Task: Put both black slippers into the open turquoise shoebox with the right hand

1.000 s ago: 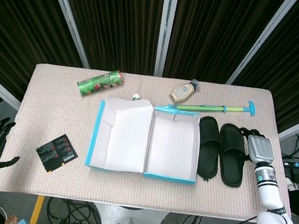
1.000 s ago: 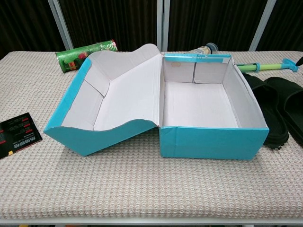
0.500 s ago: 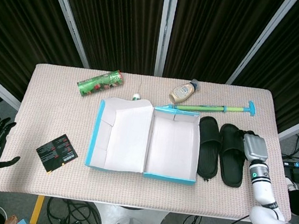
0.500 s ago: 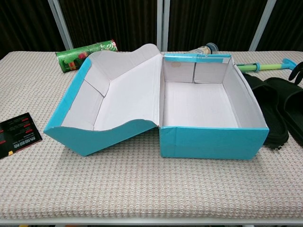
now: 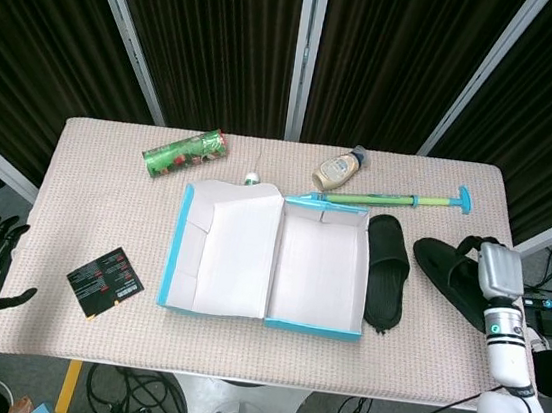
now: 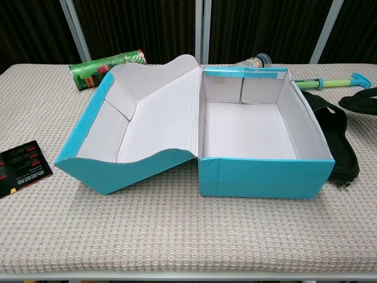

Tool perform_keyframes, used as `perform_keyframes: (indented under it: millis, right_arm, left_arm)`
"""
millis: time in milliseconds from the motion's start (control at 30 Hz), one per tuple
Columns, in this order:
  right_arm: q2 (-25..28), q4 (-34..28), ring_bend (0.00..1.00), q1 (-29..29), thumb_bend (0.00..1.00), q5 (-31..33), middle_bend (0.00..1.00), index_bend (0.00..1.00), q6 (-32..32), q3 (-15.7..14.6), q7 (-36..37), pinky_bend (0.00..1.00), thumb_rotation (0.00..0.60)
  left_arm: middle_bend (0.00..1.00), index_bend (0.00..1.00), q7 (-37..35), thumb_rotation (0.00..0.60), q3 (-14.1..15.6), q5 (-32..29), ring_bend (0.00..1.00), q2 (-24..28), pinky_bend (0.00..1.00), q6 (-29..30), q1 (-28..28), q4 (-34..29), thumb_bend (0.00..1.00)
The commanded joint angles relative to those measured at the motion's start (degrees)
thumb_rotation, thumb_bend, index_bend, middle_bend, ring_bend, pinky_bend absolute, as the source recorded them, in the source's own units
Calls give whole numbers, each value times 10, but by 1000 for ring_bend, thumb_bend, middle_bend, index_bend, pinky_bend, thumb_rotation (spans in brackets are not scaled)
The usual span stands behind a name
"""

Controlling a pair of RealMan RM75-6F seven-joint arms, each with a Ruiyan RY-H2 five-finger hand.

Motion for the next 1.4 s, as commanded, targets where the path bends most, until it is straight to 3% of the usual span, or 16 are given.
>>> perform_keyframes:
  millis: [33, 267, 533, 933, 1400]
  right_arm:
    - [55, -72, 344, -30, 395, -16, 500, 652, 48, 21, 73, 430, 600]
    - [101, -200, 347, -29, 380, -21, 502, 646, 42, 54, 195, 430, 600]
    - [80, -292, 345, 22, 370, 33, 487, 632, 9, 103, 200, 430, 600]
    - [-40, -305, 338, 106, 365, 159, 455, 581, 0, 118, 68, 424, 600]
    - [-160, -286, 286, 150, 365, 250, 399, 494, 33, 143, 8, 424, 600]
  left_arm:
    - [64, 142, 0, 600, 0, 2, 23, 1, 89, 0, -1, -2, 56]
    - [64, 143, -2, 600, 0, 9, 23, 4, 89, 4, -2, -4, 56]
    - [64, 143, -18, 600, 4, 13, 23, 6, 89, 10, 3, 4, 56]
    - [64, 142, -46, 600, 8, 14, 23, 0, 89, 15, 10, 30, 56]
    - [64, 142, -76, 600, 12, 15, 23, -8, 89, 14, 14, 55, 56]
